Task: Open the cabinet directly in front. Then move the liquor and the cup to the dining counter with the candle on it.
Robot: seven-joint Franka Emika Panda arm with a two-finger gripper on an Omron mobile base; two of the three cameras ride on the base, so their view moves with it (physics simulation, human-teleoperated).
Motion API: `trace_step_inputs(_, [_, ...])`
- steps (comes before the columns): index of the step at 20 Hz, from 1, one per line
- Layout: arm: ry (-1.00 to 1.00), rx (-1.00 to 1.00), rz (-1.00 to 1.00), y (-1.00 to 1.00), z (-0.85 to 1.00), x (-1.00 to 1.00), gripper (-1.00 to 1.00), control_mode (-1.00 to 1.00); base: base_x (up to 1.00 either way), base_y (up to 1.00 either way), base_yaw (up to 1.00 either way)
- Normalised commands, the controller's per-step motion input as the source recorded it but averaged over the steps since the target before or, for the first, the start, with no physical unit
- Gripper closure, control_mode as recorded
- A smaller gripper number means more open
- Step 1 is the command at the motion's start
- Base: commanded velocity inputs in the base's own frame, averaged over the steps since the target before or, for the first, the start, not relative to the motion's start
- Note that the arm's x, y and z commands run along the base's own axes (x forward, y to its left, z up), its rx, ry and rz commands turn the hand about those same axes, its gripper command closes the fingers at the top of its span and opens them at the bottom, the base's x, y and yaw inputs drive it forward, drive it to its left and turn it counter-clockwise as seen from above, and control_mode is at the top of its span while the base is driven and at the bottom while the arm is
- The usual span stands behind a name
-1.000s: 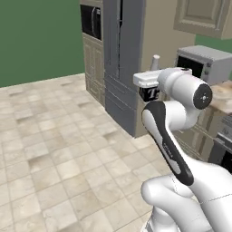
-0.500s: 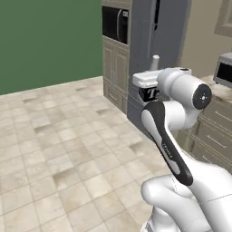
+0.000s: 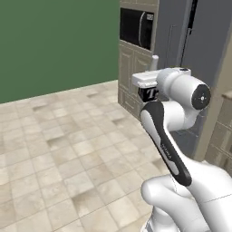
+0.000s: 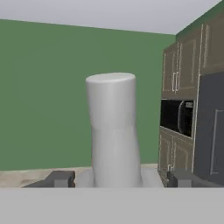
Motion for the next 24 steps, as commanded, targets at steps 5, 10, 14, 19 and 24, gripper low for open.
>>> trace_step_inputs(5, [0.0, 0.0, 0.0, 0.0, 0.0, 0.0, 1.0, 1.0, 1.0, 0.1, 0.0])
trace_step_inputs(10, [0.0, 0.0, 0.0, 0.0, 0.0, 0.0, 1.0, 1.0, 1.0, 0.36, 0.03])
trace_step_inputs(14, [0.0, 0.0, 0.0, 0.0, 0.0, 0.0, 1.0, 1.0, 1.0, 0.69, 0.06])
trace_step_inputs(19, [0.0, 0.0, 0.0, 0.0, 0.0, 0.0, 1.0, 1.0, 1.0, 0.72, 0.06])
trace_step_inputs(24, [0.0, 0.0, 0.0, 0.0, 0.0, 0.0, 1.0, 1.0, 1.0, 0.68, 0.07])
